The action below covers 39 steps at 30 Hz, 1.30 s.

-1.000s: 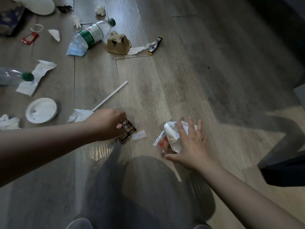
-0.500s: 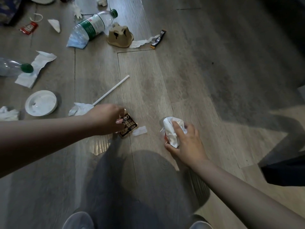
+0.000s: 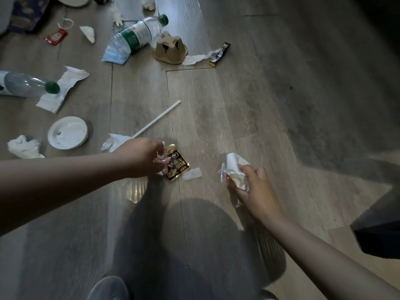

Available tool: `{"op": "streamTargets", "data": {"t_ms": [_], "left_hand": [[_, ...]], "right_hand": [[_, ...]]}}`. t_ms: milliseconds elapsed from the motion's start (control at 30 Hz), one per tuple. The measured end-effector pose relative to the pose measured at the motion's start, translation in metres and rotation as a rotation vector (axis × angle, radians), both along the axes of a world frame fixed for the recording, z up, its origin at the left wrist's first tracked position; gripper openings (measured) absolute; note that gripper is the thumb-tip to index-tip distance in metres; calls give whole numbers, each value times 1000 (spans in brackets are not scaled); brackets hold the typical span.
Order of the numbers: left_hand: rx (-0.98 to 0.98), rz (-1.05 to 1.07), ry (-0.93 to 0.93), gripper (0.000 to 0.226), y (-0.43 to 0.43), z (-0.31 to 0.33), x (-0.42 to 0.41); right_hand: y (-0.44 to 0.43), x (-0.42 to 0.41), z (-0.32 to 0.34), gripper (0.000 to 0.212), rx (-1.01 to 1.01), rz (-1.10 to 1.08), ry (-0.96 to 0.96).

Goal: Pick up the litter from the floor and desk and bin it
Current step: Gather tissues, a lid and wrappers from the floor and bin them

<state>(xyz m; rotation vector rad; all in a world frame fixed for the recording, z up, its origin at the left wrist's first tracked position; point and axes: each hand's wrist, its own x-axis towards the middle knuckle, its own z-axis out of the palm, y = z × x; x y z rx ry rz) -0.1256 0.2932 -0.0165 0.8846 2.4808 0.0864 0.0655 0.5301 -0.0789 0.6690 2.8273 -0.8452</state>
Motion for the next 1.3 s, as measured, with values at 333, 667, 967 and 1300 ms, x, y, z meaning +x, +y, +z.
{"op": "streamTargets", "data": {"t_ms": [333,667,967,1300], "left_hand": [[-16,162,49,64,-28,-2,-5],[-37,151,31,95,-48,-20,-40],[-43,233,44,81,-46,-39,-44],[-7,390,307,56,-98,-32,-55]], "right_hand": [[1,-33,61,41,-162,70,58],[-19,-68,69,27,-207,159,-7],[-22,-55,61,13,-273,124,-25],[-45,-82,56,17,-271,159,2]]}}
